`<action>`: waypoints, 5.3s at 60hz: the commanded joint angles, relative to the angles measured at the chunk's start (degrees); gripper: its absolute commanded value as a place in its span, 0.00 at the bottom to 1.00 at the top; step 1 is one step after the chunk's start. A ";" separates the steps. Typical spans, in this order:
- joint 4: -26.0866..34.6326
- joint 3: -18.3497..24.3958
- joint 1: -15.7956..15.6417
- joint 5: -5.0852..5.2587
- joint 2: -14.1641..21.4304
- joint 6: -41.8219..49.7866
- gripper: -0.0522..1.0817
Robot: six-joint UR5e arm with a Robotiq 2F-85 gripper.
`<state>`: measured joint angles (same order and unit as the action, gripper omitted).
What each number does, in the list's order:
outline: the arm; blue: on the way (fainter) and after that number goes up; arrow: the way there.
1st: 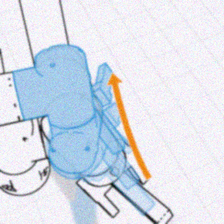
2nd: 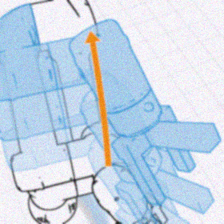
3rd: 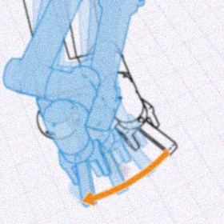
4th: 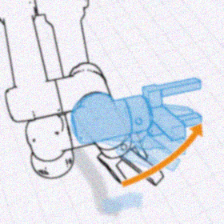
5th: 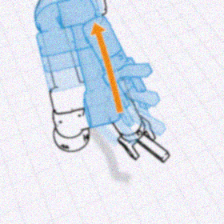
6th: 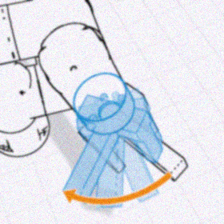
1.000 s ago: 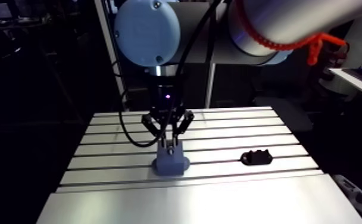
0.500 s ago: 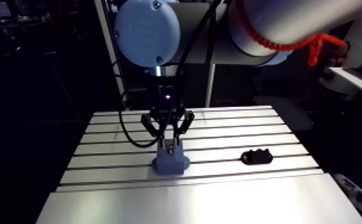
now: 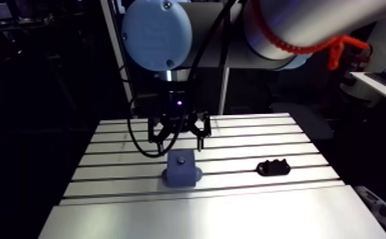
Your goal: Pick up the M10 bolt and insert it into the hex recess until seated.
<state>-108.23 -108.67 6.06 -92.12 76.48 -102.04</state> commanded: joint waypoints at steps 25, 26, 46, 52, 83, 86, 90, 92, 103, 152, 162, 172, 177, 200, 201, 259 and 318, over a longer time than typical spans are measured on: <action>0.93 2.77 0.00 0.40 1.76 0.38 0.38; 0.93 2.77 0.00 0.40 1.76 0.38 0.38; 0.99 2.91 -0.17 0.49 2.23 5.05 1.00; 0.96 2.80 -0.26 0.58 2.06 5.05 1.00; -1.15 2.11 -0.35 0.66 0.64 6.73 1.00; -1.23 1.86 -0.36 0.59 0.64 6.72 1.00; -1.31 1.43 -0.35 0.58 0.73 6.55 1.00; -1.40 1.33 -0.35 0.58 0.73 6.47 1.00; -2.89 0.19 -0.44 0.67 0.89 6.10 1.00; -3.67 -1.42 -0.53 0.41 1.01 5.05 1.00; -5.06 -1.75 -0.53 0.41 0.83 4.96 1.00; -5.89 -2.21 -0.35 0.32 0.74 4.26 1.00; -5.90 -2.28 -0.28 0.32 0.73 4.25 1.00; -5.81 -2.47 -0.17 0.23 0.65 4.17 1.00; -5.81 -2.40 -0.17 0.23 0.64 4.17 1.00; -5.72 -2.56 -0.17 0.33 0.55 3.82 1.00; -5.90 -3.09 -0.26 0.32 0.04 3.03 1.00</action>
<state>-114.06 -111.54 5.82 -91.80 76.59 -98.93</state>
